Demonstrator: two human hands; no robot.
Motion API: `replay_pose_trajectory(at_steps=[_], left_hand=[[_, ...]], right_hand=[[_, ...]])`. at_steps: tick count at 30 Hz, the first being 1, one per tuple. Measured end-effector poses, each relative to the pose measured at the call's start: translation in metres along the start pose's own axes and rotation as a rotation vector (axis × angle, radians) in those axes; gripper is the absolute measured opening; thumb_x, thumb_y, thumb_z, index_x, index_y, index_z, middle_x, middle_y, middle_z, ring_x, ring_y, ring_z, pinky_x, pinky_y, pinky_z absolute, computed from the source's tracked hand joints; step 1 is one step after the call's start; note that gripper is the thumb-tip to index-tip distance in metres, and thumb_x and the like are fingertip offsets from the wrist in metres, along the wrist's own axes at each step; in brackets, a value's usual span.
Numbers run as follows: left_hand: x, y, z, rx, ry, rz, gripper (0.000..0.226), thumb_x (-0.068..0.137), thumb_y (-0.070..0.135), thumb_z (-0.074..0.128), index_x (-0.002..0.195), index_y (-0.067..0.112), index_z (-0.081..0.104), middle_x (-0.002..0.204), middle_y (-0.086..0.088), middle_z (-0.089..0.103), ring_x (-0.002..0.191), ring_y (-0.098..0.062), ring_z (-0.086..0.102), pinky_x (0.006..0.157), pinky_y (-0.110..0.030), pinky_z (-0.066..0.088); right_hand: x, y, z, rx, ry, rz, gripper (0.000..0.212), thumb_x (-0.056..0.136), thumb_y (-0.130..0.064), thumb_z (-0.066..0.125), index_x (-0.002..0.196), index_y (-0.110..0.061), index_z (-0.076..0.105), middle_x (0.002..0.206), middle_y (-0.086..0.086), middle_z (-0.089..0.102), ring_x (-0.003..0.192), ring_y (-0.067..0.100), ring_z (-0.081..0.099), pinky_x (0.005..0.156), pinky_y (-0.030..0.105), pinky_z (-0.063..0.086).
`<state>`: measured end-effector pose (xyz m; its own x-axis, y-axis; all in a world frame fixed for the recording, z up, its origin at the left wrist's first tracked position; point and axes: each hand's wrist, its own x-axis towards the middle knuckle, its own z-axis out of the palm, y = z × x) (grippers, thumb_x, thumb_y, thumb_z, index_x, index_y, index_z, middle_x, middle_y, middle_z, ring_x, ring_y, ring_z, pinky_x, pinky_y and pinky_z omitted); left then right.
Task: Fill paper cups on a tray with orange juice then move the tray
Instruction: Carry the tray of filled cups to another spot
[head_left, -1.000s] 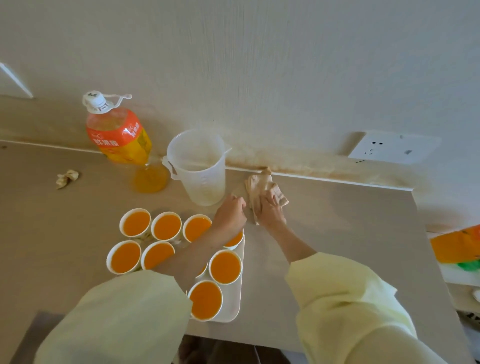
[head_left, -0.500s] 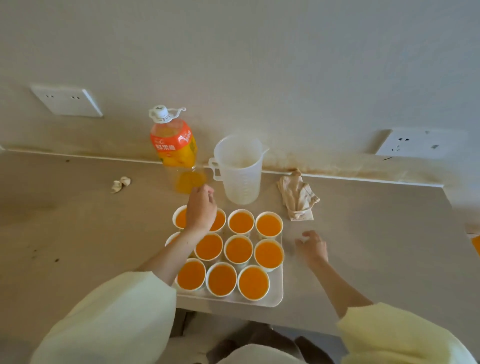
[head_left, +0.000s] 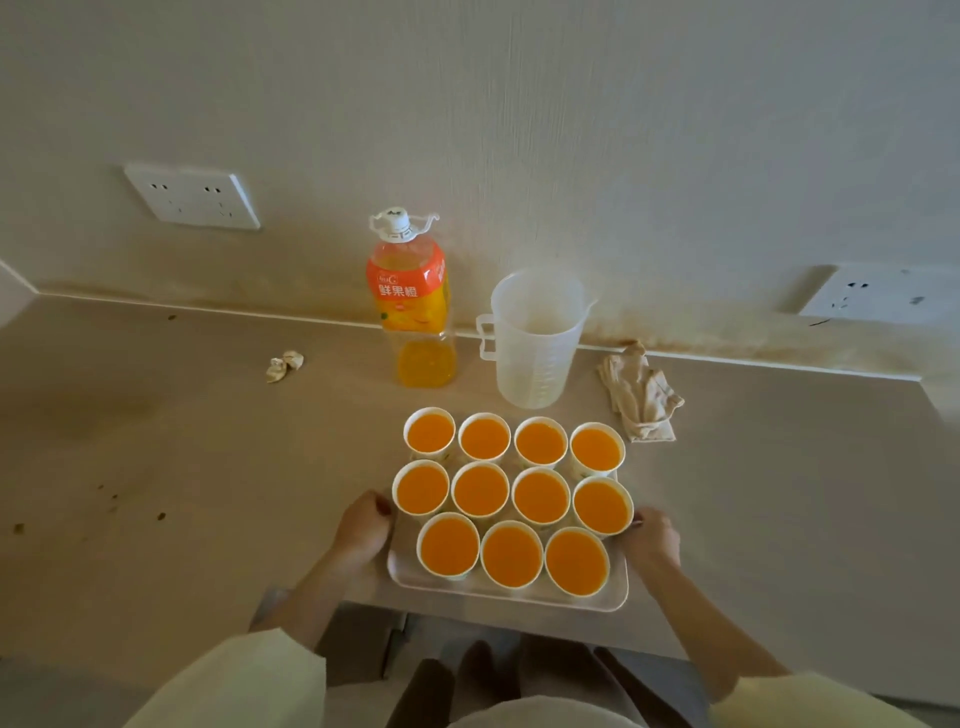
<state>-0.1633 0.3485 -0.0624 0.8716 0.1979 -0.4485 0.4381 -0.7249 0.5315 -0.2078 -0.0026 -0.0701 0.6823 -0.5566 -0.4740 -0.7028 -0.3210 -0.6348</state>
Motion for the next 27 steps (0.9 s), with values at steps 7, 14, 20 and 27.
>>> replay_pose_trajectory(at_steps=[7,14,20,27], left_hand=[[0.001,0.004,0.011,-0.176,-0.024,0.018,0.018,0.096,0.021,0.048,0.097,0.011,0.062,0.101,-0.006,0.067,0.092,-0.021,0.062,0.081,-0.036,0.050],[-0.003,0.003,0.013,-0.134,0.006,0.039,0.013,0.091,0.006,0.052,0.081,0.006,0.061,0.092,-0.008,0.066,0.087,-0.023,0.061,0.073,-0.032,0.047],[0.006,0.000,0.009,-0.101,-0.034,-0.007,0.016,0.088,0.009,0.054,0.078,0.007,0.067,0.085,-0.006,0.069,0.083,-0.022,0.065,0.076,-0.039,0.056],[0.005,0.003,0.005,-0.083,-0.050,-0.014,0.012,0.084,0.008,0.058,0.078,0.007,0.069,0.084,-0.006,0.069,0.081,-0.021,0.065,0.074,-0.034,0.053]], right_hand=[[-0.011,-0.001,0.006,-0.097,0.068,0.109,0.019,0.091,-0.021,0.066,0.075,-0.010,0.066,0.074,0.007,0.065,0.065,0.022,0.064,0.062,0.036,0.058],[-0.013,-0.004,0.005,-0.252,0.092,0.068,0.021,0.091,-0.032,0.066,0.080,-0.014,0.064,0.075,0.004,0.064,0.061,0.016,0.060,0.048,0.025,0.046],[-0.012,-0.004,0.006,-0.240,0.107,0.063,0.021,0.092,-0.029,0.065,0.080,-0.011,0.063,0.078,0.006,0.063,0.061,0.016,0.057,0.045,0.021,0.038],[-0.011,-0.002,0.009,-0.210,0.123,0.067,0.023,0.093,-0.025,0.064,0.076,-0.009,0.063,0.073,0.006,0.061,0.059,0.017,0.056,0.049,0.023,0.043]])
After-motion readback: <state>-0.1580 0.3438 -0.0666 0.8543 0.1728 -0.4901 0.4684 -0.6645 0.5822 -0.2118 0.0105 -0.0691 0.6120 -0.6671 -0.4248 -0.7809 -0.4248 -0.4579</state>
